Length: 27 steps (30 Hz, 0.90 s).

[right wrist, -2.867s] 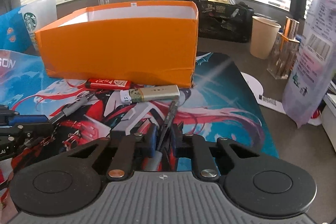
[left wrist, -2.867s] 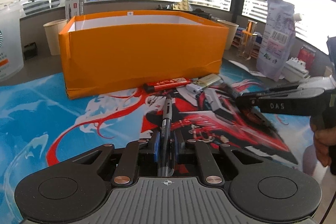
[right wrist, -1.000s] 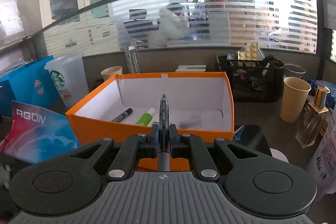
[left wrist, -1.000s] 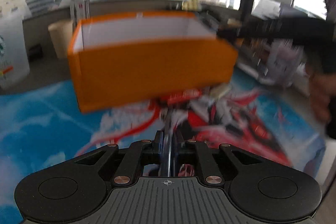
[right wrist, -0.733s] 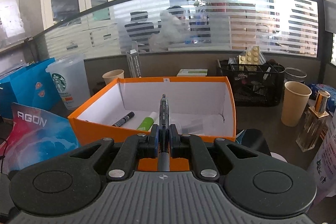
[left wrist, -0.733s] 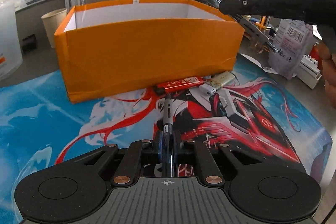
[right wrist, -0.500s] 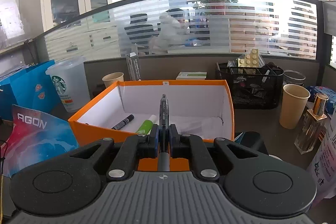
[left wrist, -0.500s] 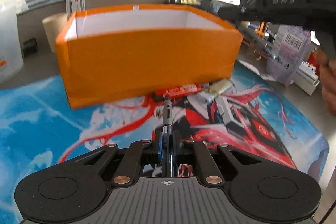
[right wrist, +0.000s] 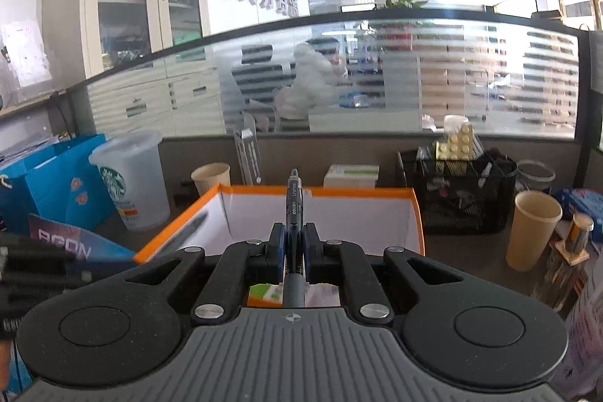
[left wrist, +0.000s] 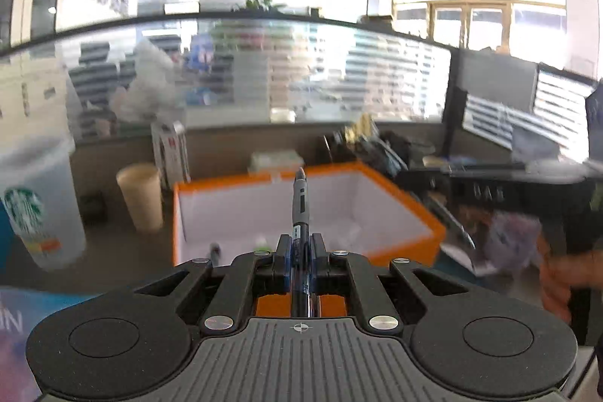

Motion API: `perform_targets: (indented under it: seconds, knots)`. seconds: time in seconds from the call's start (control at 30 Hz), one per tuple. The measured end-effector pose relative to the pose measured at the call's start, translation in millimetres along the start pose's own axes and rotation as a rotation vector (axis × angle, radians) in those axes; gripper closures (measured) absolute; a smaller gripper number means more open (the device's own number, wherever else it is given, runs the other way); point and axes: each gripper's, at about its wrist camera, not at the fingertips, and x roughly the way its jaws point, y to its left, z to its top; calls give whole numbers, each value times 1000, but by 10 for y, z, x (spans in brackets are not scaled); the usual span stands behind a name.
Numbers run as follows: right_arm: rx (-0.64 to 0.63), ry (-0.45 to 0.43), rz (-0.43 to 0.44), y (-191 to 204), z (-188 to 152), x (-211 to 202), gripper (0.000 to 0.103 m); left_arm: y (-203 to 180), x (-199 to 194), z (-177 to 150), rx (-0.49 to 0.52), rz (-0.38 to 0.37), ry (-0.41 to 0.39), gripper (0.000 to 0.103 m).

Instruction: Organize rigid objects

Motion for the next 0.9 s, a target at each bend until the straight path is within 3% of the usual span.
perform_targets:
  seconds: [0.13, 0.3, 0.63, 0.9]
  knots:
    - [-13, -11, 6, 14, 141, 81, 94, 21, 161, 209, 2, 15, -13, 94]
    - [-13, 5, 11, -6, 219, 314, 94, 69, 518, 283, -28, 37, 28, 94]
    - [-2, 114, -1, -140, 27, 891, 94, 237, 1145, 45, -79, 55, 143, 94]
    - [-2, 202, -24, -214, -196, 1190, 94, 276, 1395, -122, -95, 51, 202, 94]
